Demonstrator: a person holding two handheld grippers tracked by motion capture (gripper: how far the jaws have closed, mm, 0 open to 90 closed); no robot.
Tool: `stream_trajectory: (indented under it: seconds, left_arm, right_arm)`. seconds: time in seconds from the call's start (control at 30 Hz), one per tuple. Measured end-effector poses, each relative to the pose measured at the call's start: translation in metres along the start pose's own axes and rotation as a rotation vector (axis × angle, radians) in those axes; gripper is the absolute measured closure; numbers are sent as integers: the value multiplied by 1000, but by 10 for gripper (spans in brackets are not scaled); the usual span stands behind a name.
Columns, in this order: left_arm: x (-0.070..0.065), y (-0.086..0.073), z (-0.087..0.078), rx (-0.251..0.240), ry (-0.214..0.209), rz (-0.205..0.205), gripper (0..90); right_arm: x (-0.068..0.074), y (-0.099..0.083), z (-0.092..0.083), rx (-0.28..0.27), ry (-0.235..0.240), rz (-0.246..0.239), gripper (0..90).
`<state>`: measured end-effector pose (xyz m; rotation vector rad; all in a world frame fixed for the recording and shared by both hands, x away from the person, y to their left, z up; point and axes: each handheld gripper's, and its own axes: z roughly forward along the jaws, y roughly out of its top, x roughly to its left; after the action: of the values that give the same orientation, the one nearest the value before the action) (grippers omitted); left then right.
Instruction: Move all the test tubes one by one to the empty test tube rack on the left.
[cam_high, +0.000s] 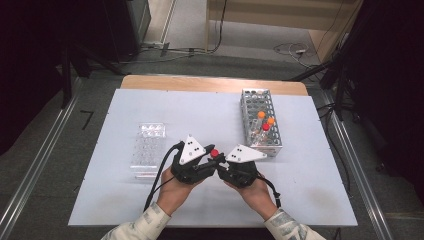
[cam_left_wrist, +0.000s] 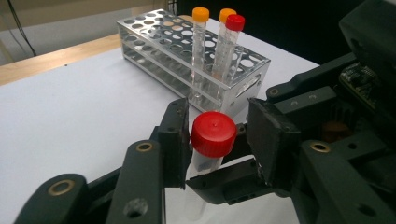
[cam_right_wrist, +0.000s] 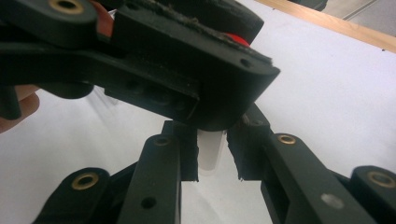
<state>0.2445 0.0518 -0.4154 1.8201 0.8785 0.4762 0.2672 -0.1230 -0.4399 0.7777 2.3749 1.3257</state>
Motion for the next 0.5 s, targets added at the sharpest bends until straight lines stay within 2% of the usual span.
stream_trajectory:
  seconds: [0.23,0.5]
  left_arm:
    - [1,-1,-1,-2,10,1,685]
    - [2,-1,-1,-4,13,-1,700]
  right_arm:
    - [0,0,0,2,0,5,716]
    - [-1,0,0,4,3,11,714]
